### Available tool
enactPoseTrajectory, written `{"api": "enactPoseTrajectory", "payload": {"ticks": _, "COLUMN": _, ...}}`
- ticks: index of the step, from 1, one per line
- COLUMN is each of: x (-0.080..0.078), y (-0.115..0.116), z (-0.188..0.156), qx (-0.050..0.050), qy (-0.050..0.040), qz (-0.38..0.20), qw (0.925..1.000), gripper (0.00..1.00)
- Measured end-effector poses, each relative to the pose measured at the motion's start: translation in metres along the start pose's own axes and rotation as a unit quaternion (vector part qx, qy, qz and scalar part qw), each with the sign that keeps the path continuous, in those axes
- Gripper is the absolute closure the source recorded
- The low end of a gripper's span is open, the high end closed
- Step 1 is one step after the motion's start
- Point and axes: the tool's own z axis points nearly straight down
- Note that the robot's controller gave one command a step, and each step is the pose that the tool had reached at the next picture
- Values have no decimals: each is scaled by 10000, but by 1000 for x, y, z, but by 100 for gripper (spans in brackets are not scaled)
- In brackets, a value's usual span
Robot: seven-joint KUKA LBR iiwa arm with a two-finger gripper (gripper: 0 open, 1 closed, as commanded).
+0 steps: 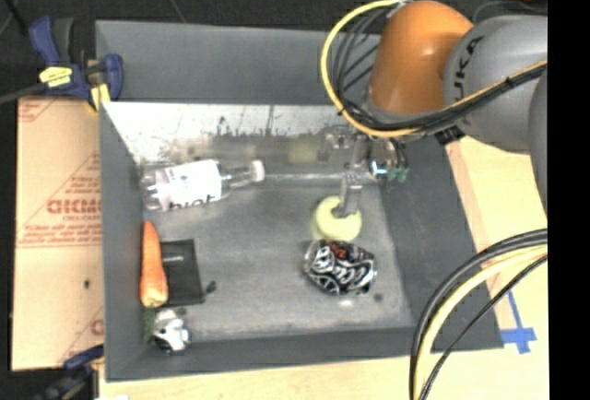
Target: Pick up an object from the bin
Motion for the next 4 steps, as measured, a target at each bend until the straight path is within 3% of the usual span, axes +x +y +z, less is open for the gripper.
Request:
{"api": "enactPoseTrajectory", "payload": {"ticks": 1, "x": -2, "y": 0, "z": -5, "qx": 3, "qy": -41, "qz": -2, "qw": 10000, "gripper": 0}}
{"api": "enactPoseTrajectory", "payload": {"ticks": 2, "x": 6, "y": -19, "z": 18, "qx": 1, "qy": -74, "qz": -857, "qw": 9963, "gripper": 0}}
{"api": "enactPoseTrajectory", "payload": {"ticks": 3, "x": 17, "y": -51, "z": 53, "qx": 17, "qy": -16, "qz": -1806, "qw": 9835, "gripper": 0}}
{"api": "enactPoseTrajectory", "payload": {"ticks": 4, "x": 29, "y": -49, "z": 70, "qx": 4, "qy": -89, "qz": -1206, "qw": 9927, "gripper": 0}}
